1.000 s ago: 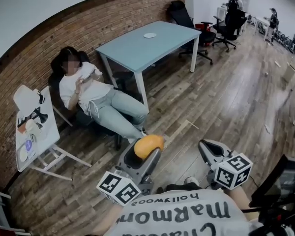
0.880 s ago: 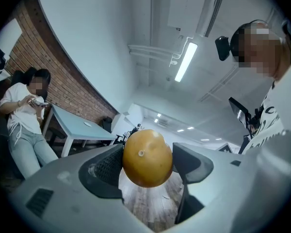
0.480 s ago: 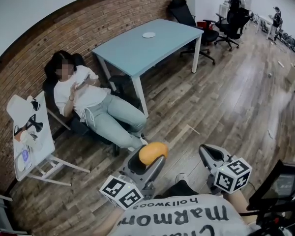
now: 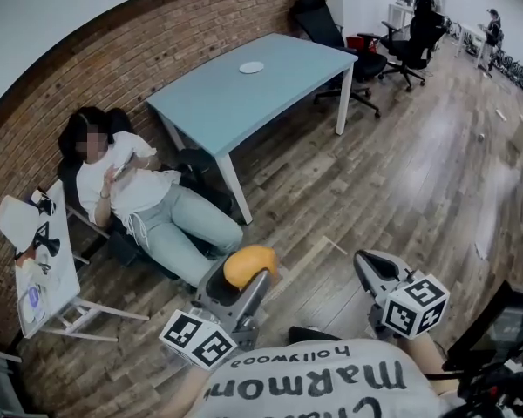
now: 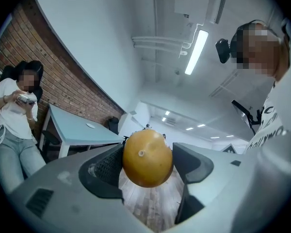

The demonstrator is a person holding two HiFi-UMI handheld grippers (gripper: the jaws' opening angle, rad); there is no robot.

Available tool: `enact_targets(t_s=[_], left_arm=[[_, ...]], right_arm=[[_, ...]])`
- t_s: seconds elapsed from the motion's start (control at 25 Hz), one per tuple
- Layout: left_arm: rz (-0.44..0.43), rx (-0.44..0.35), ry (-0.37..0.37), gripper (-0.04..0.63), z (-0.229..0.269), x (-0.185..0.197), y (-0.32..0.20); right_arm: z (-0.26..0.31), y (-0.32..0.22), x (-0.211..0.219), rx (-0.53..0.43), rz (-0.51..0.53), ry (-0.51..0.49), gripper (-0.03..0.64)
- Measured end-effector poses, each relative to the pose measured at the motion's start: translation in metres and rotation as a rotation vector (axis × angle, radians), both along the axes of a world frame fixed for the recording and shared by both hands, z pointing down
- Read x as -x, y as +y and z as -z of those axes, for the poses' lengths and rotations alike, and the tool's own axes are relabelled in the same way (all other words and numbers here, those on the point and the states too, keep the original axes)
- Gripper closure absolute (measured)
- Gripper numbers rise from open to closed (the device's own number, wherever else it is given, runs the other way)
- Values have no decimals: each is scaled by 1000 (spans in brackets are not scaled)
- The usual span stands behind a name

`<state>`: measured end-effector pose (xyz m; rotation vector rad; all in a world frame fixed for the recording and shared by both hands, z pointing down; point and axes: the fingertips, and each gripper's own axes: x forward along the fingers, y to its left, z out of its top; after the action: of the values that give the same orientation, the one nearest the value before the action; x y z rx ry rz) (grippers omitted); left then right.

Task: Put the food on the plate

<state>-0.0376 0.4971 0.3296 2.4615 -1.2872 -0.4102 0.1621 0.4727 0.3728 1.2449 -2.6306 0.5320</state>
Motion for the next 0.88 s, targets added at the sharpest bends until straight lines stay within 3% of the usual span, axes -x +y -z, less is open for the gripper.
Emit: enact_targets(t_s=[0.36, 0.88], left_arm=[[63, -14, -34, 276, -6, -16, -60], [74, -3, -31, 276, -9, -11, -118]], right_arm=[[-16, -61, -40, 18, 5, 6, 604], [-24, -120, -25, 38, 33, -1, 604]])
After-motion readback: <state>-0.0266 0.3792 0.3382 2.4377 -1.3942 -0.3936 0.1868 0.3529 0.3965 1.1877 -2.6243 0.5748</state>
